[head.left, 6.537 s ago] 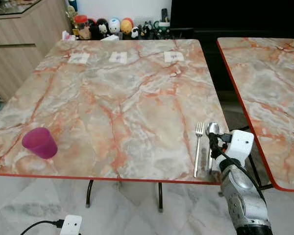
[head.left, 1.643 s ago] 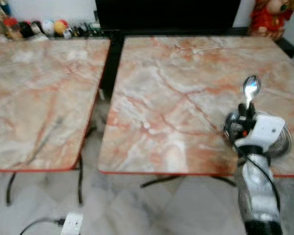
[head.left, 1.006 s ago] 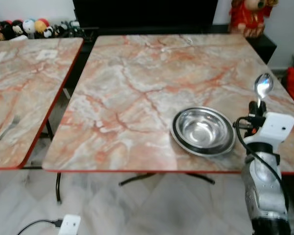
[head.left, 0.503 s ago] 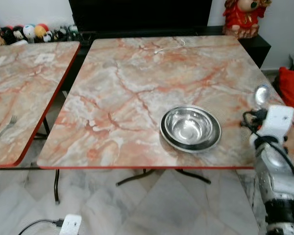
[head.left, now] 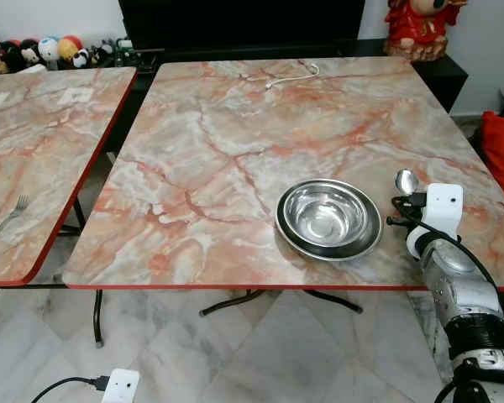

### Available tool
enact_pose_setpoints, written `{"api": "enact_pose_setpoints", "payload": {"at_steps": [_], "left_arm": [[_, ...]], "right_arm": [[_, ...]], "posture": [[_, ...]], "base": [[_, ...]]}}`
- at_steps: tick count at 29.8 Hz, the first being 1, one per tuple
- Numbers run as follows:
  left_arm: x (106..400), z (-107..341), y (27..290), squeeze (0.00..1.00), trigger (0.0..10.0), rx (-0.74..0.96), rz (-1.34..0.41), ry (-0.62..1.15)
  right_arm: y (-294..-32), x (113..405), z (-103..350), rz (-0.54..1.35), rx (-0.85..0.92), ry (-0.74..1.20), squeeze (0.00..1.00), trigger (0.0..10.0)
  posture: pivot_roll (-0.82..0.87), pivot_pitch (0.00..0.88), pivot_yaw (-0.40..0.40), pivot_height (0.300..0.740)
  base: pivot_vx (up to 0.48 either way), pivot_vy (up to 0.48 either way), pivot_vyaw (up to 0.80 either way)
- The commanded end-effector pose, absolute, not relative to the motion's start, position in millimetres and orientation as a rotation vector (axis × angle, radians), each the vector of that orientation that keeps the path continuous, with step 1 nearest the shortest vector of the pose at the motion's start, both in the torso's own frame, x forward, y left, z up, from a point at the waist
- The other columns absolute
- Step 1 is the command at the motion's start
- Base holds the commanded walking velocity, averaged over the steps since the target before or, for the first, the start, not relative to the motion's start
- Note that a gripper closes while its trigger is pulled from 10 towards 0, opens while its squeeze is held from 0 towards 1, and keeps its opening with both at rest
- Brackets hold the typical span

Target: Setting the table

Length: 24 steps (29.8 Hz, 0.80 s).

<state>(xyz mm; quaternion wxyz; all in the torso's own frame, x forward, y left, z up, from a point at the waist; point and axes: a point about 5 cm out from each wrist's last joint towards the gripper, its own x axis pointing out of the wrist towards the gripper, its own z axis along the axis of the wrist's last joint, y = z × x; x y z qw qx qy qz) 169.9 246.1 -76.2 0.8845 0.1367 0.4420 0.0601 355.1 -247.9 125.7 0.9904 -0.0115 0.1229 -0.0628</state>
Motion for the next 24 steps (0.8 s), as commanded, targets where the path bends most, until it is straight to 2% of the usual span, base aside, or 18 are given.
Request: {"api": "enact_pose_setpoints", "payload": {"at_steps": [1,24], "left_arm": [[160.8,-78.6,251.7,0.00,10.0,0.301,0.121,0.946],[162.9,-76.8,254.6,0.00,10.0,0.332,0.101,0.944]], "right_arm": [[-251.3,357.2,129.3,-0.131,-0.059,0.246,0.00,10.0],[-242.2,355.2,115.7,-0.121,0.009,0.257,0.00,10.0]], "posture": [[-0.11,0.131,0.069,0.740],[-0.11,0.118,0.078,0.740]], "base": [[0.000,0.000,0.00],[0.000,0.000,0.00]]}}
